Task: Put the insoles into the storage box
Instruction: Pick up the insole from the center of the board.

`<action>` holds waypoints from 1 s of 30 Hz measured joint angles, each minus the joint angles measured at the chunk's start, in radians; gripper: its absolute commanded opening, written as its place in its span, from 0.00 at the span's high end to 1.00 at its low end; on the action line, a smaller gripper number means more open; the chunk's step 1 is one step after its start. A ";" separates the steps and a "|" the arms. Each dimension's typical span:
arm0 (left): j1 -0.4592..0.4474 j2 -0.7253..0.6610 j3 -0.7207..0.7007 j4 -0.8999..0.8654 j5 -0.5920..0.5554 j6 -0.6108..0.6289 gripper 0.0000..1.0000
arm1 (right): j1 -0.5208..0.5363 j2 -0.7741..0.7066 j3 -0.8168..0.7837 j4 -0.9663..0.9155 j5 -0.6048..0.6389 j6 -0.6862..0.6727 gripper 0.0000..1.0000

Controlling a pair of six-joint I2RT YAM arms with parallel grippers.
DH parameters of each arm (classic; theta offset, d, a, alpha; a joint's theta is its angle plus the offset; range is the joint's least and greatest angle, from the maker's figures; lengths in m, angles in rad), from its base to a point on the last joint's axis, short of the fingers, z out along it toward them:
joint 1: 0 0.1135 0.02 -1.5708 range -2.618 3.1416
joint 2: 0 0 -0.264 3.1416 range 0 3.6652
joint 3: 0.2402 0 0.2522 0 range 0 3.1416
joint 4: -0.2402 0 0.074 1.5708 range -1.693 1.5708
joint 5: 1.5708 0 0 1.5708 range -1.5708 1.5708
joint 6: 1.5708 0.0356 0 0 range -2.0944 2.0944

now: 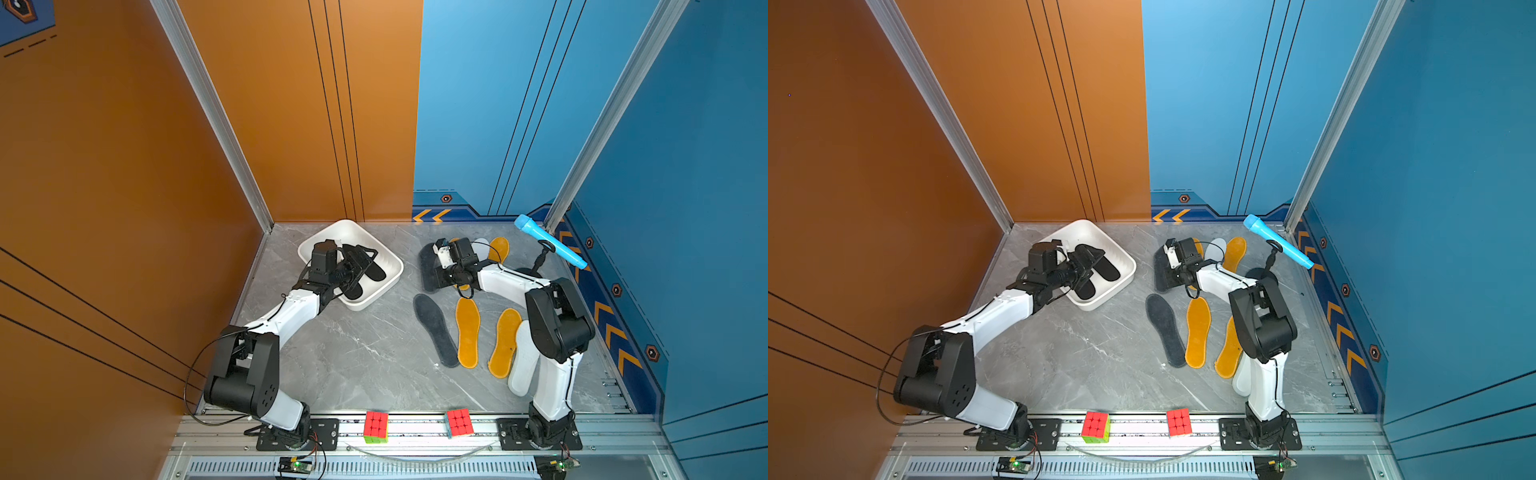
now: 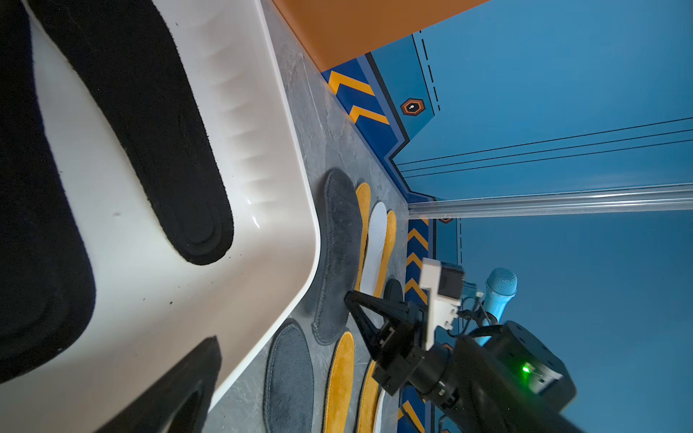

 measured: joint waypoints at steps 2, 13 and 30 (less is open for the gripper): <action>-0.003 -0.001 0.000 0.005 0.000 0.010 0.02 | 0.003 -0.053 0.002 0.014 -0.025 -0.001 1.00; -0.109 0.001 0.040 0.031 0.000 0.061 0.09 | 0.105 -0.145 0.092 0.005 -0.095 -0.047 1.00; -0.119 0.060 0.042 0.140 -0.003 0.024 0.48 | 0.172 -0.145 0.100 -0.048 -0.133 -0.075 1.00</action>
